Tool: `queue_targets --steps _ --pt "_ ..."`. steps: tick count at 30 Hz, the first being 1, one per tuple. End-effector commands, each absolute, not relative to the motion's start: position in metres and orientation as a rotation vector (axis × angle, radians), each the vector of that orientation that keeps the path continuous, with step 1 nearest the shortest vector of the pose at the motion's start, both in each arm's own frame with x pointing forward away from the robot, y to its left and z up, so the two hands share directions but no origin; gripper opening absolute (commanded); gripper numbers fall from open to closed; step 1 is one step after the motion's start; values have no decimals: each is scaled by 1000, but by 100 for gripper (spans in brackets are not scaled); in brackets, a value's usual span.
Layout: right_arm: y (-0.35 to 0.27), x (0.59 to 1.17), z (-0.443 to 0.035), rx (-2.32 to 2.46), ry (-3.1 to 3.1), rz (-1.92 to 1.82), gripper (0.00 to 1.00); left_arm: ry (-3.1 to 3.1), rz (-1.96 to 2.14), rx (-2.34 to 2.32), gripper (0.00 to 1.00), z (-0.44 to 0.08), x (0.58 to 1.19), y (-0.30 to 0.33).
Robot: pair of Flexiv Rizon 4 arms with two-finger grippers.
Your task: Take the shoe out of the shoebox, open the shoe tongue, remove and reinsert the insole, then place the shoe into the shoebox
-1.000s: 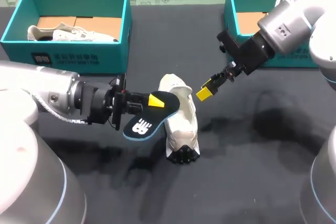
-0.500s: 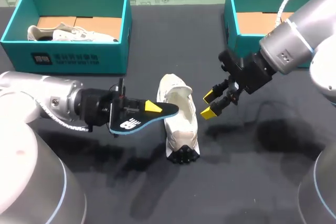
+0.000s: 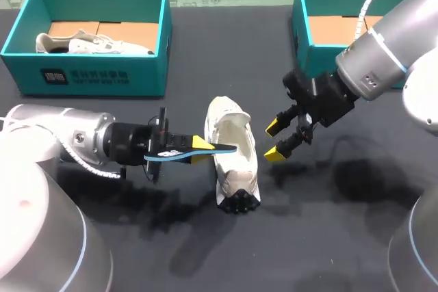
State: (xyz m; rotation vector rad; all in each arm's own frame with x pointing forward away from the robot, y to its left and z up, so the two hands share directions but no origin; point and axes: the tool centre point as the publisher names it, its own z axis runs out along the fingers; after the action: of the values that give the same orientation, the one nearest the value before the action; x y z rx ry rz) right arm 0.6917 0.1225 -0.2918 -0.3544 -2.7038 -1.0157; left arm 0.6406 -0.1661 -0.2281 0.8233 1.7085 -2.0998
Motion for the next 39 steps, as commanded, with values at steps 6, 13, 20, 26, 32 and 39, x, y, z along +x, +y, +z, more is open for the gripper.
queue_targets --steps 6,13,20,26,32,39 --pt "130 681 -312 -344 -2795 -963 100 1734 -2101 744 0 -238 641 -184" --pt "130 681 -312 -344 -2795 -963 100 1734 -2101 744 0 -238 641 -184" --pt "128 682 -313 -300 -2809 -982 100 1731 -2098 766 0 -237 641 -188" --pt "121 679 -326 -271 -2912 -942 100 1735 -2021 837 0 -234 636 -194" --pt "117 677 -336 -272 -2936 -951 100 1750 -2010 840 0 -241 640 -201" --pt "123 682 -340 -287 -2922 -828 100 1776 -1974 846 0 -250 644 -202"
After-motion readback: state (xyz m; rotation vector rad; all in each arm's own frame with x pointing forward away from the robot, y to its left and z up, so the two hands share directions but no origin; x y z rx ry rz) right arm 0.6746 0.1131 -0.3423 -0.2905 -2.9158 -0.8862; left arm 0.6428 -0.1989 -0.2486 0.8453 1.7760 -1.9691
